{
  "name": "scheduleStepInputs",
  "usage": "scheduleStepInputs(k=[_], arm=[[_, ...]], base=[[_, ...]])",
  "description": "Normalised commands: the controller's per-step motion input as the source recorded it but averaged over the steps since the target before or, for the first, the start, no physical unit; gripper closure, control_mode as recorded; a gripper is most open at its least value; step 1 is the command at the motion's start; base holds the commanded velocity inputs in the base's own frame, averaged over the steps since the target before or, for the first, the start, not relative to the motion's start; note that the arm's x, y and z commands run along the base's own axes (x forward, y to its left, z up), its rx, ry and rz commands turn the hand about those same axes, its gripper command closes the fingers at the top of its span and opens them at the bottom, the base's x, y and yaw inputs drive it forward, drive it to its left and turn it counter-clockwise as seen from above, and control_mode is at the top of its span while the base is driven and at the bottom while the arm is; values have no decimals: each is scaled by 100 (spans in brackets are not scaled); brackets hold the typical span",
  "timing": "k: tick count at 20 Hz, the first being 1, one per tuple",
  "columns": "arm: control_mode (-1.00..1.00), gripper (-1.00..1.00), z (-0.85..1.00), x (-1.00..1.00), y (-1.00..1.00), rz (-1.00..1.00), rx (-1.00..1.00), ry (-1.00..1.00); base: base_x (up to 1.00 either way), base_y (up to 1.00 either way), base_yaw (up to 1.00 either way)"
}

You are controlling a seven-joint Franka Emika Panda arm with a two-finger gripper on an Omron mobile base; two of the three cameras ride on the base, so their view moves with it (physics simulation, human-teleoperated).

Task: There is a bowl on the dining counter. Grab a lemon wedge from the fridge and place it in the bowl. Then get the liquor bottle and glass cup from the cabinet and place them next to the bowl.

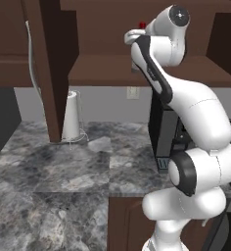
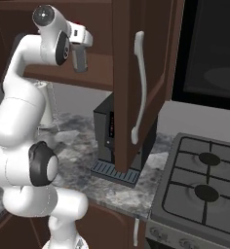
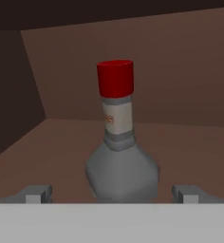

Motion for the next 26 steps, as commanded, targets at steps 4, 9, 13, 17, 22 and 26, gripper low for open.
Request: scheduleStepInputs(k=[4,9,13,17,22,26], arm=[[-100,-100,-3,19,0,0,0,0],[-100,-100,-5,7,0,0,-2,0],[-100,-100,-10,11,0,0,-3,0],[-100,-100,-11,21,0,0,-1,0],[-100,-100,-11,30,0,0,-1,0],[-100,-100,-7,25,0,0,0,0]], base=[[0,0,0],[0,0,0],[0,0,0],[0,0,0],[0,0,0],[0,0,0]])
